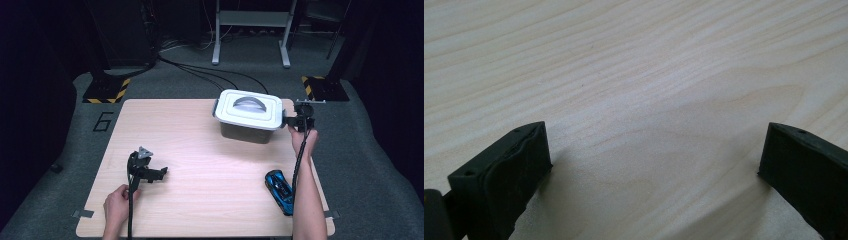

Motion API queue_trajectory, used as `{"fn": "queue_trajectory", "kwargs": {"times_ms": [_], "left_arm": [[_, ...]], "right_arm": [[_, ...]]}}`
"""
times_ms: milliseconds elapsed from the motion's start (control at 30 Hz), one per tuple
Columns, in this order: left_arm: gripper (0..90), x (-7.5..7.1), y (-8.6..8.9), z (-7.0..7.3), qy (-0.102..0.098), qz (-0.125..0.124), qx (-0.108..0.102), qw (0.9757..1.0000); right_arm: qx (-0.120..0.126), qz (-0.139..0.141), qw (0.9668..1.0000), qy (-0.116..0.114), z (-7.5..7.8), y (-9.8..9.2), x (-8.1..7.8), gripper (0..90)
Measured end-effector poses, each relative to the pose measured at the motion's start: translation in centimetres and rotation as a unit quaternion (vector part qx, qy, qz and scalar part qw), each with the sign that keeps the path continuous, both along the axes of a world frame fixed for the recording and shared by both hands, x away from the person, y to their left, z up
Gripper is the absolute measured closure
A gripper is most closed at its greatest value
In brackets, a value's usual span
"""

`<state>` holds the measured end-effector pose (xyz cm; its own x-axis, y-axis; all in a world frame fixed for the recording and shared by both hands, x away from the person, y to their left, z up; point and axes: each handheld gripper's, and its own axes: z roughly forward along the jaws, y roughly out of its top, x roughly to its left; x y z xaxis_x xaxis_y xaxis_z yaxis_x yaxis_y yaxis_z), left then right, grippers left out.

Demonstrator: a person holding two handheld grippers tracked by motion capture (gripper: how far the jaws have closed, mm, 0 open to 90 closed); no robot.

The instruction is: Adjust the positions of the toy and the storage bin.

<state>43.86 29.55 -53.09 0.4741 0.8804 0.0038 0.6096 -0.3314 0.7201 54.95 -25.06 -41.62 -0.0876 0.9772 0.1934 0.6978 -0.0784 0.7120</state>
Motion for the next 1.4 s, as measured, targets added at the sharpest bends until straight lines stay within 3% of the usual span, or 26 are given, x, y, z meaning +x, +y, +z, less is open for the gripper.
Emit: {"fn": "queue_trajectory", "kwargs": {"times_ms": [167,367,500,833,967,1133,1400], "left_arm": [[0.0,0.0,0.0,0.0,-0.001,0.001,0.0,1.0],[0.0,0.0,0.0,0.0,0.001,0.0,0.001,1.0],[0.0,0.0,0.0,0.0,-0.001,0.0,0.0,1.0],[0.0,0.0,0.0,0.0,0.0,0.0,0.0,1.0],[0.0,0.0,0.0,0.0,0.0,0.0,0.0,1.0],[0.0,0.0,0.0,0.0,0.0,0.0,0.0,1.0],[0.0,0.0,0.0,0.0,0.0,0.0,0.0,1.0]], "right_arm": [[0.001,0.019,0.9998,-0.001,0.0,0.3,-1.3,78.3],[-0.001,0.024,0.9997,0.0,0.1,1.1,-2.9,76.7],[-0.011,0.038,0.9992,0.0,0.1,1.6,-4.0,75.0],[0.01,0.026,0.9992,-0.027,0.6,0.2,-2.3,74.8],[-0.005,0.01,0.9998,-0.018,0.3,0.2,-0.8,77.3],[-0.006,0.013,0.9998,-0.014,-0.1,0.1,0.1,77.6],[0.007,0.014,0.9999,-0.001,0.0,0.0,-0.3,77.9]]}}
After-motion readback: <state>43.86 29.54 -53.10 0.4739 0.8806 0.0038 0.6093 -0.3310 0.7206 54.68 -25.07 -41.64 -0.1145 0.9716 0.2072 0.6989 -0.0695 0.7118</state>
